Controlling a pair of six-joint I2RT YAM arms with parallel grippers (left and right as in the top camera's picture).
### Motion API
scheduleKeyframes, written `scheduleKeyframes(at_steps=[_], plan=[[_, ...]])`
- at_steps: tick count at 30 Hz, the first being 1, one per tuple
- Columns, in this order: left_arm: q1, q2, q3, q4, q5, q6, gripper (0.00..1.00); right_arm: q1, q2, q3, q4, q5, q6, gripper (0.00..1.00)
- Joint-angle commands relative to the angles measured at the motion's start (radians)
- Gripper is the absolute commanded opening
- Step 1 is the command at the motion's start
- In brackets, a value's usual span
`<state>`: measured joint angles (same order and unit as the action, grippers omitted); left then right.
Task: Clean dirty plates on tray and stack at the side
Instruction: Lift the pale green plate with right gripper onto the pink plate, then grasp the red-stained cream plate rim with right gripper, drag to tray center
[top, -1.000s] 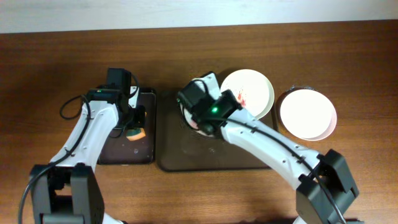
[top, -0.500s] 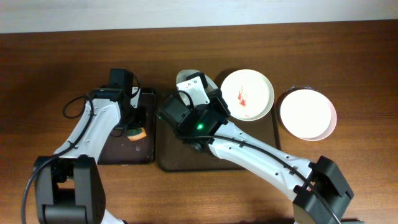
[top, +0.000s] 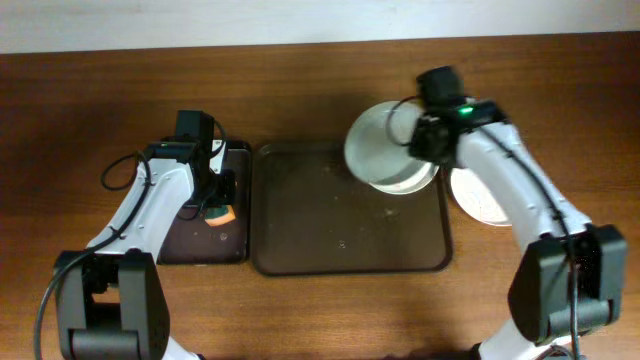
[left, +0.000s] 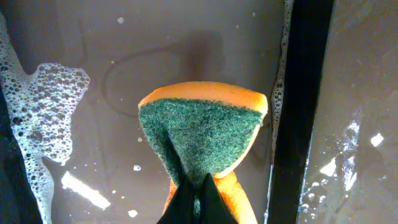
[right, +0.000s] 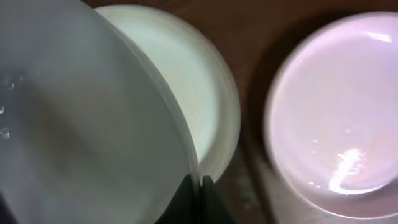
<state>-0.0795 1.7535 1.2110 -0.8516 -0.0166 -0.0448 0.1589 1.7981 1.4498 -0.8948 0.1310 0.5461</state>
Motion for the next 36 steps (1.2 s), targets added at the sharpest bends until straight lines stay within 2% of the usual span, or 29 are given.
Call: scheduleKeyframes(at_steps=[1, 6, 10, 14, 16, 19, 20, 23, 26, 28, 31, 34, 36], plan=[[0.005, 0.008, -0.005, 0.002, -0.008, 0.016, 0.0, -0.173, -0.029, 0.003, -0.028, -0.193, -0.024, 0.04], [0.005, 0.008, -0.005, 0.002, -0.006, 0.016, 0.0, -0.422, -0.028, -0.029, -0.068, -0.229, -0.034, 0.04], [0.005, 0.008, -0.005, 0.002, -0.006, 0.016, 0.0, -0.563, -0.028, -0.115, -0.066, -0.229, -0.033, 0.04], [0.005, 0.008, -0.005, 0.002, -0.006, 0.015, 0.0, -0.629, -0.027, -0.196, -0.02, -0.229, -0.045, 0.06], [0.005, 0.008, -0.005, 0.002, -0.006, 0.015, 0.0, -0.63, -0.027, -0.203, -0.018, -0.23, -0.044, 0.1], [0.005, 0.008, -0.005, 0.002, -0.006, 0.015, 0.0, -0.629, -0.027, -0.203, -0.027, -0.259, -0.044, 0.46], [0.005, 0.008, -0.005, 0.002, -0.006, 0.015, 0.0, -0.629, -0.027, -0.203, -0.037, -0.259, -0.043, 0.5], [0.005, 0.008, -0.005, 0.003, -0.006, 0.015, 0.0, -0.629, -0.027, -0.203, -0.031, -0.331, -0.051, 0.51], [0.005, 0.008, -0.005, 0.002, -0.006, 0.016, 0.0, -0.596, -0.027, -0.202, 0.082, -0.552, -0.222, 0.52], [0.005, 0.008, -0.005, 0.002, -0.006, 0.015, 0.0, -0.528, -0.027, -0.202, 0.168, -0.602, -0.35, 0.55], [0.005, 0.008, -0.005, 0.002, -0.006, 0.015, 0.0, -0.411, -0.025, -0.203, 0.244, -0.543, -0.491, 0.56], [0.005, 0.008, -0.005, 0.002, -0.006, 0.015, 0.0, -0.275, -0.018, -0.203, 0.346, -0.36, -0.507, 0.52], [0.005, 0.008, -0.005, 0.002, -0.006, 0.015, 0.0, -0.224, 0.002, -0.203, 0.404, -0.353, -0.536, 0.51]])
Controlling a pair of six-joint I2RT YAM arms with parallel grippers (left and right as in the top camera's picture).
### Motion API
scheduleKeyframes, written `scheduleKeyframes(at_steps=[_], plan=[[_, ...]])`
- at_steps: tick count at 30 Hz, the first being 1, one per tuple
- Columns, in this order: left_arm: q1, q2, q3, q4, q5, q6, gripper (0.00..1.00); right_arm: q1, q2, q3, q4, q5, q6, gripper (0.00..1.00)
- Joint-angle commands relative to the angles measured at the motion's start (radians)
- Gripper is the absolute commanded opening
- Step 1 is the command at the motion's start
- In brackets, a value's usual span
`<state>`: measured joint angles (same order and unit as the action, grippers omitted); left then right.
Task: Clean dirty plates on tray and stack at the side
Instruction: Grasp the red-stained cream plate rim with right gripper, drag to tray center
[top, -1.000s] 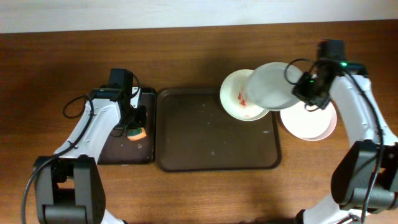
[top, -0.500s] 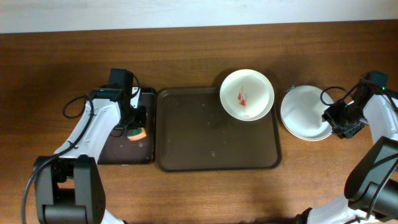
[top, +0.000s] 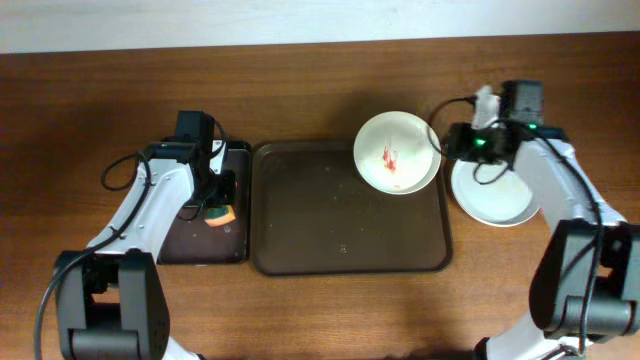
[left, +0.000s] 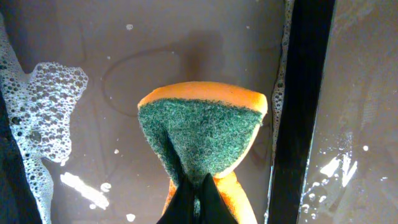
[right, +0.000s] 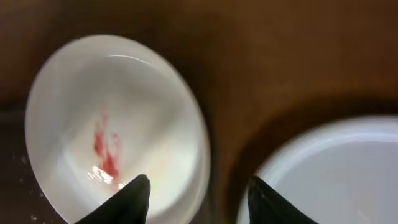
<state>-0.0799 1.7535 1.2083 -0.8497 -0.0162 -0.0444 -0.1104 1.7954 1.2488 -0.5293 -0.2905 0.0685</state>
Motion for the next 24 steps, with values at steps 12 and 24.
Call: scheduleKeyframes(at_steps=[12, 24], plan=[[0.005, 0.008, -0.003, 0.001, -0.006, 0.015, 0.0, 0.09, 0.196, -0.002, 0.227, 0.115, -0.061, 0.3], [0.005, 0.008, -0.003, 0.011, -0.006, 0.015, 0.0, 0.121, 0.076, -0.002, -0.04, 0.041, 0.106, 0.04]])
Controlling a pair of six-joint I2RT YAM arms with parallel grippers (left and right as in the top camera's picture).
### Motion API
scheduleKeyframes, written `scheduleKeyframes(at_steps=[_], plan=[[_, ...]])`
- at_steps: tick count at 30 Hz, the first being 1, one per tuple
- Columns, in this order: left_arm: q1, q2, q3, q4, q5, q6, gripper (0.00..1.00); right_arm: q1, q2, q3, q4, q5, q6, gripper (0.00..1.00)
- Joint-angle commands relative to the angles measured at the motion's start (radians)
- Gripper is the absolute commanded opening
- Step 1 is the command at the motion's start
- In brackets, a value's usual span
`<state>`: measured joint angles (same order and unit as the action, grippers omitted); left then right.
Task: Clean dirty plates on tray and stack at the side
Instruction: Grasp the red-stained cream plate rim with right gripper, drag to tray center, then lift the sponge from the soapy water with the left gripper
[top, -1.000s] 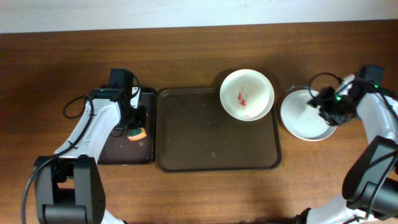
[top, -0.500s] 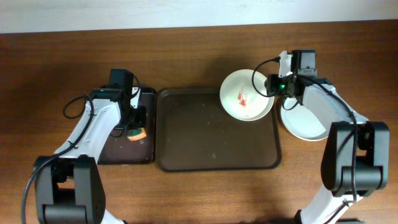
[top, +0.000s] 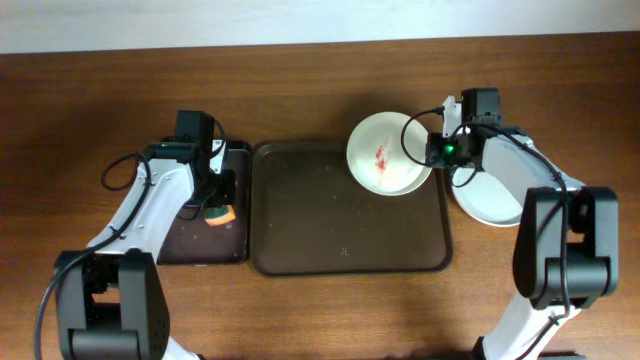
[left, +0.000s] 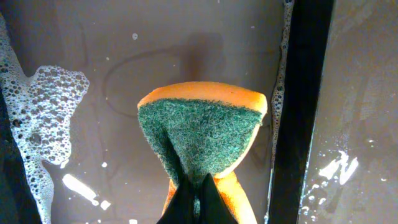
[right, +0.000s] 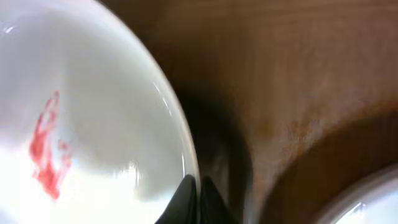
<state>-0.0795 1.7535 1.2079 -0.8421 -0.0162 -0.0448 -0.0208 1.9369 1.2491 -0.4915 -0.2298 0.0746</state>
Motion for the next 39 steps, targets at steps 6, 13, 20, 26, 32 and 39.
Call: scheduleKeyframes(at_steps=[6, 13, 20, 26, 32, 39], plan=[[0.005, 0.008, -0.01, 0.031, -0.007, 0.012, 0.0, 0.164, -0.066, -0.002, -0.269, -0.047, 0.187, 0.04], [0.005, 0.064, -0.142, 0.223, -0.06, 0.008, 0.02, 0.238, -0.066, -0.002, -0.273, -0.047, 0.201, 0.04], [0.005, 0.111, -0.163, 0.251, -0.068, 0.008, 0.0, 0.238, -0.066, -0.002, -0.28, -0.047, 0.2, 0.04], [0.005, -0.029, -0.076, 0.197, -0.086, 0.008, 0.0, 0.238, -0.066, -0.002, -0.28, -0.047, 0.2, 0.04], [0.005, -0.008, -0.184, 0.203, -0.085, 0.008, 0.0, 0.238, -0.066, -0.002, -0.28, -0.047, 0.2, 0.04], [0.005, -0.003, -0.293, 0.328, -0.082, 0.007, 0.0, 0.238, -0.066, -0.002, -0.279, -0.047, 0.2, 0.04]])
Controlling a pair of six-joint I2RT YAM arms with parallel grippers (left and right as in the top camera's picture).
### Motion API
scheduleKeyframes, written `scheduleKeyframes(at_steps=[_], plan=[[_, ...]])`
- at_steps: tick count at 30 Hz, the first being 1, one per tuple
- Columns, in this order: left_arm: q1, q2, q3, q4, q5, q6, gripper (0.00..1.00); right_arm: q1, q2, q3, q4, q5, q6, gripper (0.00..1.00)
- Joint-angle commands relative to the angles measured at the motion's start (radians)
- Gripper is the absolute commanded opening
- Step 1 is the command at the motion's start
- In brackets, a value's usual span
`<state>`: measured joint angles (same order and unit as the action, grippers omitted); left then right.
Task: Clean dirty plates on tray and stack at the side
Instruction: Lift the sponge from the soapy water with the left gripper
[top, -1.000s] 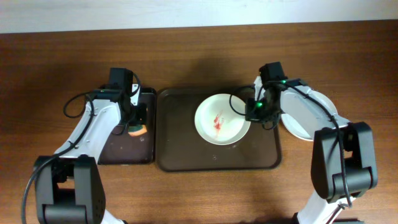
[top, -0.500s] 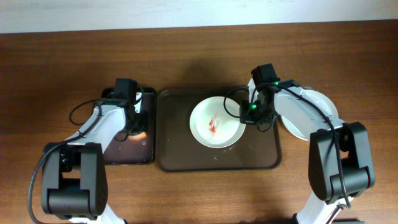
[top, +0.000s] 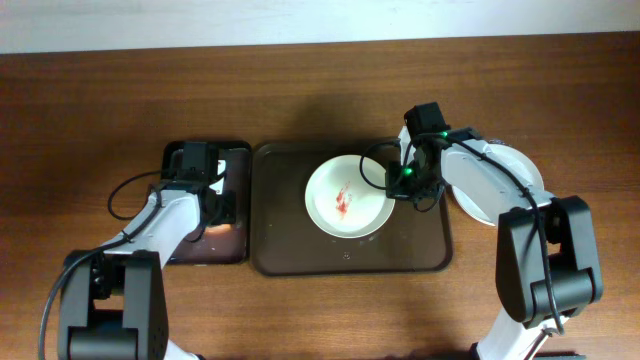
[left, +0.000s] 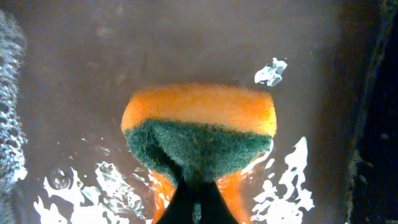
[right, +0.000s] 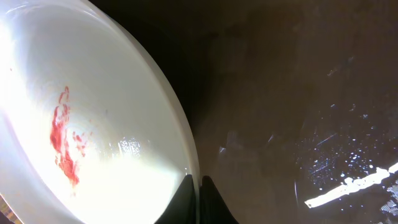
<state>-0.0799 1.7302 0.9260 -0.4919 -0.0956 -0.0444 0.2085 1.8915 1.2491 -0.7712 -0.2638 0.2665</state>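
A white plate with a red smear (top: 345, 195) (right: 93, 124) lies over the middle of the brown tray (top: 290, 250). My right gripper (top: 398, 183) (right: 198, 182) is shut on the plate's right rim. At the left, my left gripper (top: 205, 215) (left: 198, 185) is shut on an orange sponge with a green scouring face (left: 199, 127), held down in the soapy water of a small dark basin (top: 235, 160). In the overhead view the arm hides the sponge. A clean white plate (top: 520, 165) lies on the table right of the tray.
Foam (left: 9, 124) floats at the basin's left side. The basin's dark right wall (left: 376, 112) stands between it and the tray. Bare wooden table (top: 320, 80) runs behind the tray.
My right gripper has moved the smeared plate from the tray's back right corner to the tray's middle. The left gripper has lowered the sponge into the water, away from the basin's right wall.
First my right gripper held a clean plate tilted above another at the tray's back right. Then it was open beside the smeared plate, a clean plate lying off the tray. It then shut on the smeared plate's rim, now at mid-tray. The left held the sponge throughout.
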Motion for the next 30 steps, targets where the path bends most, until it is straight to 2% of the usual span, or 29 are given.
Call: scheduleKeyframes(at_steps=[1, 6, 9, 15, 17, 24, 26, 30], plan=[[0.005, 0.014, 0.011, -0.039, 0.002, 0.006, 0.0, 0.008, -0.021, -0.002, 0.0, -0.013, 0.008, 0.04], [0.005, -0.09, 0.145, -0.117, 0.037, -0.011, 0.0, 0.023, -0.021, -0.002, -0.005, -0.013, 0.009, 0.04], [0.005, -0.158, 0.147, -0.122, 0.103, -0.012, 0.0, 0.062, -0.021, -0.002, -0.004, -0.013, 0.01, 0.04], [0.005, -0.284, 0.147, -0.101, 0.104, -0.011, 0.0, 0.074, -0.021, -0.002, -0.004, 0.014, 0.031, 0.04], [0.011, -0.362, 0.147, -0.079, 0.144, -0.036, 0.0, 0.074, -0.021, -0.002, -0.004, 0.014, 0.031, 0.04], [0.124, -0.418, 0.147, 0.029, 0.401, -0.051, 0.0, 0.074, -0.021, -0.002, -0.004, 0.014, 0.031, 0.04], [0.165, -0.418, 0.147, 0.068, 0.533, -0.027, 0.0, 0.074, -0.021, -0.002, -0.004, 0.014, 0.031, 0.04], [0.222, -0.418, 0.147, 0.077, 0.66, -0.002, 0.0, 0.074, -0.021, -0.002, -0.004, 0.014, 0.031, 0.04]])
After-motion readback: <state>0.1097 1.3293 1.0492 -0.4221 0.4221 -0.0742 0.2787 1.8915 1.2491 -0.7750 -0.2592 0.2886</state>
